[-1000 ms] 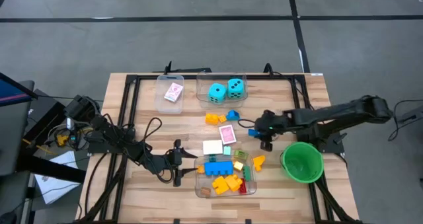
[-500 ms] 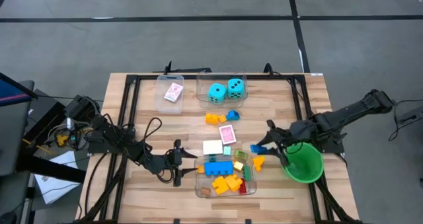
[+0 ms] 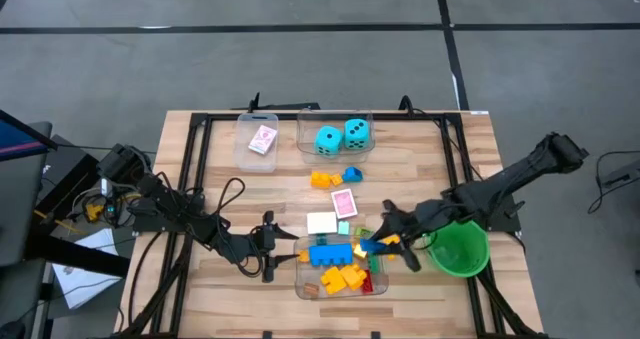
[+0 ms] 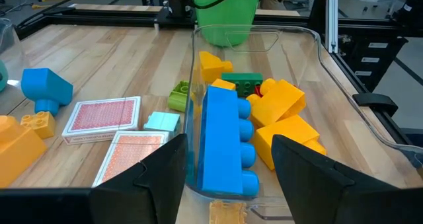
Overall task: Pick & Place Toys
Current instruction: Put the blue game piece into the bottom transparent bin
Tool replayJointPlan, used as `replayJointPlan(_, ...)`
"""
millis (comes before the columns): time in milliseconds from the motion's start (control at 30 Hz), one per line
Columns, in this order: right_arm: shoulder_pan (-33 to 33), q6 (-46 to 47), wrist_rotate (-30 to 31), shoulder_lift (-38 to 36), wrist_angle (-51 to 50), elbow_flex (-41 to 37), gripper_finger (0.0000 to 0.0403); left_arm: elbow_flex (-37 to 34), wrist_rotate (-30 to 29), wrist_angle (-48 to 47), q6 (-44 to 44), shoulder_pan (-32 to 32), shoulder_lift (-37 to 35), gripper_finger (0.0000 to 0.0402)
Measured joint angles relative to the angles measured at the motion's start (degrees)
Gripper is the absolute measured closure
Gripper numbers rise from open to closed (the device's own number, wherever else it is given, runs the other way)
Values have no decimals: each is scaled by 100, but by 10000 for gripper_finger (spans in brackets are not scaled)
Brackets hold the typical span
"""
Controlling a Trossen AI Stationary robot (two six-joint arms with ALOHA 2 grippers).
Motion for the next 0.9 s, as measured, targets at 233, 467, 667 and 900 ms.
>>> replayJointPlan(233,-109,283,-66,1173,-688,802,271,0,0,0,0,-4,0,189)
replayJointPlan(467,-232,308,-199,1960,-1330,1331,262,0,0,0,0,-4,0,189)
replayJointPlan(667,-334,309,-197,2135,-1910,1418,261,0,1,-7,0,-11,0,189)
replayJointPlan(900,-302,307,-167,2095,-2116,1420,234,0,0,-5,2,-11,0,189)
